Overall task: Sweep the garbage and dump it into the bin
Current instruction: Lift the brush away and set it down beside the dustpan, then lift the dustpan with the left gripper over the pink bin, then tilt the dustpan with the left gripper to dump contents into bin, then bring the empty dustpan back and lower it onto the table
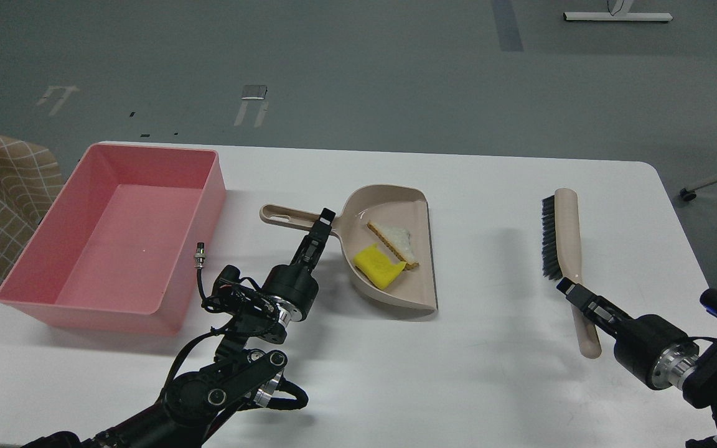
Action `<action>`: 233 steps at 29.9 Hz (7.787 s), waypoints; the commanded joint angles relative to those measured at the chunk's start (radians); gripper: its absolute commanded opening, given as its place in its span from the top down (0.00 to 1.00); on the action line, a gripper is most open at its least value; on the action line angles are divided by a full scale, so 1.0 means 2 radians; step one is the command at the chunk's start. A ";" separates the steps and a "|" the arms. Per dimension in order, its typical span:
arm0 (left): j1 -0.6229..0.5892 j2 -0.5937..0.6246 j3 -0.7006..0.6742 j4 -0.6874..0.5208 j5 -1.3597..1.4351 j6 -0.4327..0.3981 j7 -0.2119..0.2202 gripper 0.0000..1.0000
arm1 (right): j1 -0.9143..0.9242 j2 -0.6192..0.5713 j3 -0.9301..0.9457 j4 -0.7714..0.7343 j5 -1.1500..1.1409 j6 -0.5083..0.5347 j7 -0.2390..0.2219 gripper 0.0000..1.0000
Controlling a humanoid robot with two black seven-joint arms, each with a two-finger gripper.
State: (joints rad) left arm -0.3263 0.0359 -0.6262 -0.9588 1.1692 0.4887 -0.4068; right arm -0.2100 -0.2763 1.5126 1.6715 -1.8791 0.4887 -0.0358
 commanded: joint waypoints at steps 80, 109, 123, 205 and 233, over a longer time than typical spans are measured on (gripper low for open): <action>-0.005 0.333 -0.210 -0.078 -0.163 -0.397 0.024 0.90 | 0.000 -0.002 -0.003 -0.004 -0.002 0.000 0.000 0.79; -0.005 0.392 -0.229 0.061 -0.175 -0.489 -0.041 0.89 | 0.003 -0.003 -0.005 -0.004 -0.002 0.000 0.000 0.78; -0.012 0.418 -0.203 0.133 -0.151 -0.489 -0.041 0.88 | 0.005 0.001 -0.006 -0.004 -0.002 0.000 0.000 0.76; -0.106 0.431 -0.171 -0.035 -0.226 -0.481 -0.041 1.00 | 0.028 -0.002 -0.002 -0.019 -0.002 0.000 0.000 0.75; -0.114 0.213 -0.009 -0.078 -0.121 -0.250 0.002 1.00 | 0.035 -0.002 -0.002 -0.023 -0.003 0.000 0.001 0.75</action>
State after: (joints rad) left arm -0.5549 0.4730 -0.7047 -1.1152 0.9266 -0.0428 -0.4066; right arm -0.1396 -0.2793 1.5079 1.6285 -1.8845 0.4887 -0.0337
